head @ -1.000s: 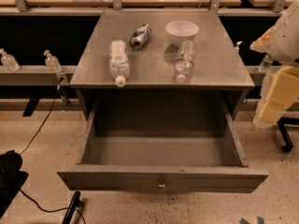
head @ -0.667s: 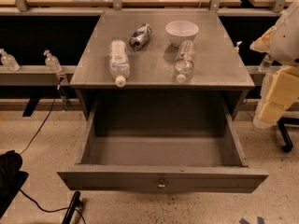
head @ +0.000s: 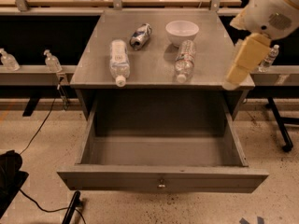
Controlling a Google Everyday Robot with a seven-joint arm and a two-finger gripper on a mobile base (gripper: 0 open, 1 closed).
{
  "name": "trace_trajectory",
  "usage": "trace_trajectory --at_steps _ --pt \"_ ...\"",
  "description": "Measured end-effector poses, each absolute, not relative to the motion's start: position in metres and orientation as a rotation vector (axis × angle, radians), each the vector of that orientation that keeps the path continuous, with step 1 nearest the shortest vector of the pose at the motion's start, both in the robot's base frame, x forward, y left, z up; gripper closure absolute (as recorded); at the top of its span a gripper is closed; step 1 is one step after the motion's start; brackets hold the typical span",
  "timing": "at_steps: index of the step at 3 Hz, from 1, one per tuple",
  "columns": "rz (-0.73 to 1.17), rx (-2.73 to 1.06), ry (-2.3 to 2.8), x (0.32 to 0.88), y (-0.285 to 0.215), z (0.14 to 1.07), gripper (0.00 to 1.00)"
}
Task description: Place water bottle into top drawer
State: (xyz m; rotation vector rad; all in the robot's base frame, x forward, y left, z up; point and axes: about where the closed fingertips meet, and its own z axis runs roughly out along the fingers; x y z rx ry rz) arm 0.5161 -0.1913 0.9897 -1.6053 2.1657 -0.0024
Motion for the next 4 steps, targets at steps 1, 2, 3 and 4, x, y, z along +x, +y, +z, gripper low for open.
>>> trace_trajectory --at_steps 1,2,3,4 --pt "0.131 -1.417 2.225 0.578 -0.165 0.988 0.00" --pt "0.164 -1.268 2.372 0.612 -0.151 0.970 0.00" --pt "0.101 -1.025 2.591 0.648 -0.141 0.934 0.00" --pt "-0.022 -0.810 2.661 0.661 -0.148 0.911 0.00"
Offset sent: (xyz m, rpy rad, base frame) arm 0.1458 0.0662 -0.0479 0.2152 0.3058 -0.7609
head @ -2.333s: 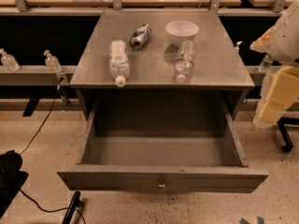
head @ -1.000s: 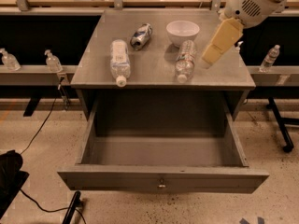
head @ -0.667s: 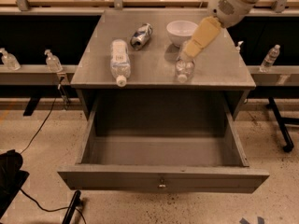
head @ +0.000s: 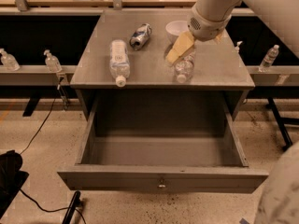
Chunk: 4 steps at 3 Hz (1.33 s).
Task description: Place water bottle into top drawer
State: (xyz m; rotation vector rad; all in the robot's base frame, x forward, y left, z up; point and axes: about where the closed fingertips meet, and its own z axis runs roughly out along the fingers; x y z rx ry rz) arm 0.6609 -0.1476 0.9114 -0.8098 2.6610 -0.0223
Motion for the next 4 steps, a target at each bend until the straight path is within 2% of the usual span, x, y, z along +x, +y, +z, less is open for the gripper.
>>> trace_trajectory --at_steps 1,2,4 --pt "-0.040 -0.572 2.685 0.668 -0.153 0.884 0.00" --pt "0.033 -0.365 2.673 0.680 -0.154 0.859 0.02" --pt "0.131 -0.370 2.662 0.691 -0.146 0.836 0.48"
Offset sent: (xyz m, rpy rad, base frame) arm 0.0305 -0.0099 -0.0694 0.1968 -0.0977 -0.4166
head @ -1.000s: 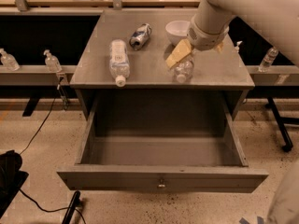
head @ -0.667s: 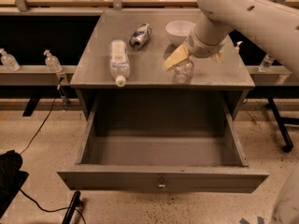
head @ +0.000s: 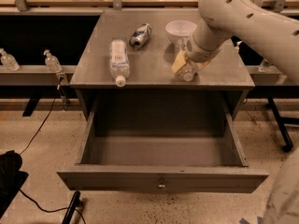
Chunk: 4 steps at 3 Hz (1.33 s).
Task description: Place water bottle into top drawer
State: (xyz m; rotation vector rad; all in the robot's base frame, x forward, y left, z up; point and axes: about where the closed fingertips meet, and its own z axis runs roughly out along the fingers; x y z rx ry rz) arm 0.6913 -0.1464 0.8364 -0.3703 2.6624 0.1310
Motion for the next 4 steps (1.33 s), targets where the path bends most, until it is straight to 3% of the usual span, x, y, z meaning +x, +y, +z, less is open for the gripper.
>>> trace_trajectory --at_steps 2,3,4 --pt "0.337 -0.594 2.434 0.696 -0.141 0.881 0.94" --pt "0.632 -0.773 2.267 0.646 -0.154 0.931 1.00" --pt "0.748 -1.148 2.170 0.571 -0.151 0.930 1.00"
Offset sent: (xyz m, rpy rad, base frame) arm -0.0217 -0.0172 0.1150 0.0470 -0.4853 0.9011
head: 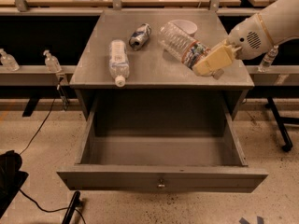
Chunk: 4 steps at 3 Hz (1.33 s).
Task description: Place water bottle into top drawer
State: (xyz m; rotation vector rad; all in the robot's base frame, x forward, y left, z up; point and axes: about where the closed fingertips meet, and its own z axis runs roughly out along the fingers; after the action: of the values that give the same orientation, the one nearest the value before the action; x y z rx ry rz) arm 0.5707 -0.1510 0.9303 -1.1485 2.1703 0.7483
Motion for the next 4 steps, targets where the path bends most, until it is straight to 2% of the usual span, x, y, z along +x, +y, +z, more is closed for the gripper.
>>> trace_trajectory --at_steps 2,4 --pt "0.763 -1.303 2.129 0.558 -0.138 0.897 1.00" --pt "0.458 -1.730 1.932 0.517 -0.116 0.803 1.00"
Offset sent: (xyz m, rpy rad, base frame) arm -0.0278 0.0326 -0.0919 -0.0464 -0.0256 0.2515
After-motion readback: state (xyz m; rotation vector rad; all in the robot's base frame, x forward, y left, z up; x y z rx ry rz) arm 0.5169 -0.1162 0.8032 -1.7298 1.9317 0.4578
